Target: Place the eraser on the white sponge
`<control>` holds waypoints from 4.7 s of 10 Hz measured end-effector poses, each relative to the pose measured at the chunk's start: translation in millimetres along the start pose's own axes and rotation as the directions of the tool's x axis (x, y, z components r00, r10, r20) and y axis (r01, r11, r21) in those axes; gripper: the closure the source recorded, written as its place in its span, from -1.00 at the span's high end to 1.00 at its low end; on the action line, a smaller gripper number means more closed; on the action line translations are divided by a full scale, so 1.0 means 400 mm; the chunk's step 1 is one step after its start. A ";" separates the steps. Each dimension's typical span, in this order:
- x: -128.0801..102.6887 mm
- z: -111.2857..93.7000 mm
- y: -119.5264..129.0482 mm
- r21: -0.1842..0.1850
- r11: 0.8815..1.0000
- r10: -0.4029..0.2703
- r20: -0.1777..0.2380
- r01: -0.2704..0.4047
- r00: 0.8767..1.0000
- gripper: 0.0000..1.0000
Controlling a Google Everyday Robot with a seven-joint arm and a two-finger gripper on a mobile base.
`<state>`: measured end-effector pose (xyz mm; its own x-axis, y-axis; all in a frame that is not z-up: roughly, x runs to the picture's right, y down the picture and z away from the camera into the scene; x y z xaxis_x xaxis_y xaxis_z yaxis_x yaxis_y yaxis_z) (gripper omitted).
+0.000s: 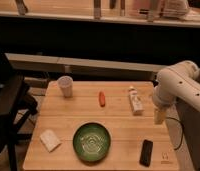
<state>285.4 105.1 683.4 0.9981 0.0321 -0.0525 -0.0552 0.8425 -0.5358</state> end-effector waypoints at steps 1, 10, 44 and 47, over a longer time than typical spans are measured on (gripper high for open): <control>0.000 0.000 0.000 0.000 1.000 0.000 0.000 0.000 1.000 0.60; 0.000 0.003 0.001 -0.002 1.000 0.000 0.001 0.000 1.000 0.60; -0.057 0.277 0.231 -0.049 0.985 -0.163 0.092 0.168 0.982 0.60; -0.067 0.315 0.251 -0.057 0.979 -0.189 0.104 0.195 0.976 0.60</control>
<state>256.6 256.4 737.1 0.9879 -0.0721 0.1374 0.1395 0.8005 -0.5829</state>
